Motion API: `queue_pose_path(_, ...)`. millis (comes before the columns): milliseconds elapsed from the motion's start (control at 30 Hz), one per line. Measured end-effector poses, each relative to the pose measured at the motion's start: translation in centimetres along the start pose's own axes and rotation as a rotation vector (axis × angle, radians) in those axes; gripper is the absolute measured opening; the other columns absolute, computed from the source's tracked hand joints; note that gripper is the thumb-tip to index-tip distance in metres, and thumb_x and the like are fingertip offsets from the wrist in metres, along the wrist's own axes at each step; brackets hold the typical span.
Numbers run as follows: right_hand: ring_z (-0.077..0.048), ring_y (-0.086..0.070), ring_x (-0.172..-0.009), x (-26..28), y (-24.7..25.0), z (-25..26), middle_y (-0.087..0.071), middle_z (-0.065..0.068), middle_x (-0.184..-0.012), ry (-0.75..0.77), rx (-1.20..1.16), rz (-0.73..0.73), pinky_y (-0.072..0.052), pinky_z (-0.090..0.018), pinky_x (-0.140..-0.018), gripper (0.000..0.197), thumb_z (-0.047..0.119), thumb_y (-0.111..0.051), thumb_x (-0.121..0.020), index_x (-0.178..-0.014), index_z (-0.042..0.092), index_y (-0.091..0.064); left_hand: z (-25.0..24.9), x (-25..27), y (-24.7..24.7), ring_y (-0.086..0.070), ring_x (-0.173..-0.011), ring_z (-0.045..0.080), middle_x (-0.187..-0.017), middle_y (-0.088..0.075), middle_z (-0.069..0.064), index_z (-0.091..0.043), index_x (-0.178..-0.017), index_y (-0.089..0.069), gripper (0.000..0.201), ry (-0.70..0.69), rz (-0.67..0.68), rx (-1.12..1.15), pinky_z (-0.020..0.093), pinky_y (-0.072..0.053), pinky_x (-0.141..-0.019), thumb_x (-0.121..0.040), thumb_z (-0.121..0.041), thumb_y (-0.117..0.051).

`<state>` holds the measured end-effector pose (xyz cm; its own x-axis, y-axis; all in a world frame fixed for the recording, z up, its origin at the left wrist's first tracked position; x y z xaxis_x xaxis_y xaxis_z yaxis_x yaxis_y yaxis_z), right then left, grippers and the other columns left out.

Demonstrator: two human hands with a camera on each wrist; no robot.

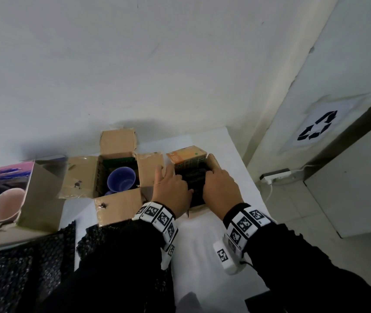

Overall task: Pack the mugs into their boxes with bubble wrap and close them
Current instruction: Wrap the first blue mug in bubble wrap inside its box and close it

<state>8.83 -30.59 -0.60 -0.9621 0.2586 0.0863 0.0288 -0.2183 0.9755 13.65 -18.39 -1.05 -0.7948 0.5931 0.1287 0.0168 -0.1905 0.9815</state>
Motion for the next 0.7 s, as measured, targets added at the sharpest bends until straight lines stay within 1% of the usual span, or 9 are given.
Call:
queue_pose_path(67, -0.029, -0.053, -0.081, 0.5, -0.2, -0.1, -0.046, -0.013, -0.123, -0.083, -0.140, -0.011, -0.036, -0.033, -0.065, 0.021, 0.009, -0.040, -0.094, -0.114, 0.007, -0.048, 0.3, 0.7, -0.6, -0.035, -0.125, 0.028, -0.113, -0.058, -0.001, -0.020, -0.094, -0.072, 0.045, -0.045, -0.081, 0.012, 0.052, -0.014, -0.105, -0.093, -0.051, -0.038)
queue_pose_path(100, -0.029, -0.053, -0.079, 0.6, -0.4, -0.2, -0.045, -0.014, -0.124, -0.093, -0.171, -0.021, -0.036, -0.033, -0.065, 0.022, 0.009, -0.040, -0.095, -0.115, 0.008, -0.047, 0.6, 1.1, -0.9, -0.039, -0.121, 0.027, -0.111, -0.059, -0.002, -0.021, -0.091, -0.072, 0.048, -0.071, -0.125, 0.024, 0.051, -0.017, -0.104, -0.093, -0.051, -0.035)
queue_pose_path(200, -0.030, -0.057, -0.098, 0.9, -0.8, -0.4, -0.053, -0.012, -0.124, -0.075, -0.181, -0.054, -0.040, -0.034, -0.071, 0.025, 0.009, -0.035, -0.096, -0.119, 0.009, -0.044, 1.3, 2.0, -2.0, -0.047, -0.116, 0.024, -0.104, -0.064, -0.007, -0.023, -0.087, -0.070, 0.056, -0.131, -0.203, 0.074, 0.053, -0.020, -0.104, -0.092, -0.058, -0.027)
queue_pose_path(300, -0.029, -0.049, -0.113, 0.9, -1.5, 0.0, -0.059, -0.009, -0.122, -0.037, 0.072, -0.010, -0.036, -0.037, -0.086, 0.034, 0.012, -0.034, -0.094, -0.127, 0.010, -0.041, 1.7, 2.6, -2.4, -0.045, -0.120, 0.027, -0.109, -0.061, -0.007, -0.021, -0.097, -0.068, 0.067, -0.175, -0.197, 0.084, 0.055, -0.022, -0.104, -0.084, -0.073, -0.028)
queue_pose_path(400, -0.029, -0.046, -0.113, 0.6, -1.7, 0.0, -0.061, -0.009, -0.119, -0.032, 0.112, -0.006, -0.035, -0.037, -0.088, 0.033, 0.011, -0.034, -0.092, -0.124, 0.010, -0.044, 1.8, 2.8, -2.8, -0.042, -0.124, 0.029, -0.117, -0.058, -0.005, -0.020, -0.105, -0.065, 0.073, -0.194, -0.184, 0.072, 0.054, -0.025, -0.102, -0.076, -0.079, -0.035)
queue_pose_path(500, -0.031, -0.050, -0.105, 0.3, -1.9, -0.6, -0.055, -0.013, -0.120, -0.020, 0.016, -0.042, -0.038, -0.036, -0.082, 0.027, 0.008, -0.038, -0.093, -0.116, 0.008, -0.050, 1.8, 2.8, -3.2, -0.042, -0.124, 0.030, -0.116, -0.059, -0.004, -0.020, -0.102, -0.065, 0.066, -0.211, -0.203, 0.073, 0.051, -0.031, -0.097, -0.075, -0.075, -0.041)
queue_pose_path(567, -0.033, -0.054, -0.101, 0.6, -2.1, -0.6, -0.051, -0.017, -0.120, -0.038, -0.061, -0.054, -0.044, -0.038, -0.080, 0.027, 0.006, -0.041, -0.092, -0.117, 0.004, -0.051, 1.8, 2.6, -3.3, -0.042, -0.123, 0.032, -0.114, -0.059, -0.003, -0.020, -0.101, -0.065, 0.064, -0.223, -0.206, 0.080, 0.051, -0.033, -0.096, -0.074, -0.074, -0.042)
queue_pose_path(633, -0.033, -0.059, -0.092, 0.9, -2.4, -0.3, -0.059, -0.016, -0.106, -0.006, 0.041, -0.077, -0.044, -0.040, -0.075, 0.033, 0.008, -0.042, -0.088, -0.117, 0.002, -0.054, 1.9, 2.5, -3.3, -0.043, -0.123, 0.032, -0.114, -0.060, -0.003, -0.020, -0.101, -0.065, 0.064, -0.220, -0.213, 0.081, 0.050, -0.035, -0.095, -0.074, -0.073, -0.042)
queue_pose_path(700, -0.029, -0.057, -0.080, 1.1, -2.2, 0.0, -0.064, -0.011, -0.085, -0.009, 0.212, -0.076, -0.037, -0.040, -0.072, 0.040, 0.013, -0.038, -0.080, -0.114, 0.004, -0.058, 2.0, 2.4, -3.2, -0.042, -0.123, 0.032, -0.114, -0.060, -0.003, -0.020, -0.101, -0.066, 0.064, -0.222, -0.218, 0.081, 0.049, -0.035, -0.095, -0.073, -0.073, -0.042)
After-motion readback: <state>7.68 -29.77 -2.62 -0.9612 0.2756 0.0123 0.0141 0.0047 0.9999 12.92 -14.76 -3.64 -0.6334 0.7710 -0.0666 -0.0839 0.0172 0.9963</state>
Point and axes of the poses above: each hand's wrist, its own x-axis away from the middle knuckle, its own y-axis out of the back of the hand, z = x × y, the point moved 2 cm from there along -x, towards the middle knuckle
